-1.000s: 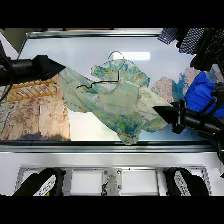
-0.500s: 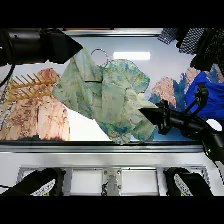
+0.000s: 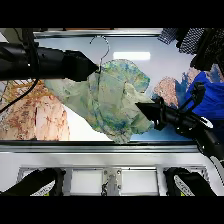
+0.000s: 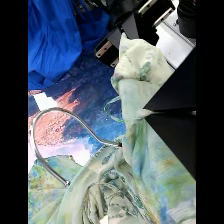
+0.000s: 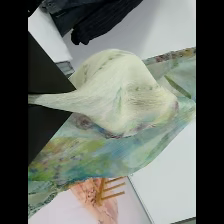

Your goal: Fold the clothes and pants, and hang the long-sleeved shirts on hangers.

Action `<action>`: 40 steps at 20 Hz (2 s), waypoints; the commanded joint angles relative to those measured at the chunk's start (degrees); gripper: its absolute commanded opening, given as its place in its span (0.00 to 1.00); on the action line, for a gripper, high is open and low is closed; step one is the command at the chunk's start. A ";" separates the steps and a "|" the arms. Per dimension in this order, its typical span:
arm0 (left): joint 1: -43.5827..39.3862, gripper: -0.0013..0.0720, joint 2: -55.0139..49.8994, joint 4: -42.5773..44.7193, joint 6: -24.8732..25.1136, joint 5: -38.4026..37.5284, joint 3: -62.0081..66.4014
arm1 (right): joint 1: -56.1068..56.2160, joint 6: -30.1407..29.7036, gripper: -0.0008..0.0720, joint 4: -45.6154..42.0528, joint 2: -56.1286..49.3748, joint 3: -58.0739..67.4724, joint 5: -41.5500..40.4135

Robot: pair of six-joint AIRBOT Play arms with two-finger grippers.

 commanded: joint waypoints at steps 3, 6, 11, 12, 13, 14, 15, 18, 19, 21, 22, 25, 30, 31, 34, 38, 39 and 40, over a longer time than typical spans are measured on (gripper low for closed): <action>-0.68 0.03 2.58 -0.46 -0.81 5.27 -4.79 | 6.05 -6.88 0.02 7.37 -4.70 -0.02 -0.09; -2.84 0.03 2.51 0.00 -0.76 5.27 -4.79 | 9.77 -11.39 0.02 14.91 -8.37 0.07 -0.07; -3.28 0.03 2.54 1.86 -0.72 4.63 -4.79 | 11.04 -12.00 0.02 15.08 -9.46 0.15 0.11; -3.28 0.03 2.54 2.03 -0.70 4.66 -4.79 | 11.04 -12.00 0.02 15.08 -9.46 0.15 0.11; -3.28 0.03 2.54 2.08 -0.63 4.66 -4.79 | 11.04 -12.00 0.02 15.06 -9.46 0.15 0.11; -3.28 0.03 2.54 2.16 -0.50 4.63 -4.79 | 11.04 -12.00 0.02 15.06 -9.46 0.15 0.11; -3.28 0.04 2.54 2.14 -0.50 4.61 -4.79 | 11.04 -12.00 0.02 15.06 -9.46 0.15 0.11; -3.28 0.79 2.56 2.12 -0.55 4.50 -4.79 | 11.04 -12.00 0.02 15.08 -9.46 0.15 0.13; -3.28 0.79 2.73 2.12 -0.55 4.39 -4.79 | 11.04 -12.00 0.02 15.06 -9.46 0.15 0.13; -3.28 0.79 3.72 2.19 -0.55 4.68 -4.79 | 11.04 -12.00 0.02 15.08 -9.46 0.15 0.13; -3.28 0.79 4.50 2.45 -0.57 4.94 -4.79 | 11.04 -12.00 0.02 15.08 -9.46 0.15 0.13; -3.28 0.78 7.19 3.13 -0.74 4.92 -4.79 | 11.04 -12.02 0.02 15.10 -9.46 0.15 0.13; -2.03 0.78 11.80 3.17 -0.76 5.33 -4.79 | 8.61 -12.98 0.02 16.83 -9.07 1.33 0.04; -0.90 0.66 12.52 3.13 -0.79 5.29 -4.83 | 7.39 -13.14 0.02 16.81 -8.61 2.08 0.00; 2.49 0.03 14.69 3.13 -0.74 5.44 -6.23 | 1.92 -13.11 0.02 16.81 -6.71 4.98 -0.07; 6.14 0.03 18.08 2.93 -0.76 8.07 -11.96 | -8.31 -13.09 0.02 16.81 -3.87 8.59 -0.11; 6.60 0.03 18.86 2.91 -0.76 9.09 -13.66 | -10.86 -13.07 0.02 16.81 -3.19 9.20 -0.17; 6.88 0.03 19.54 2.91 -0.76 10.25 -15.34 | -13.55 -13.05 0.02 16.81 -2.43 9.84 -1.01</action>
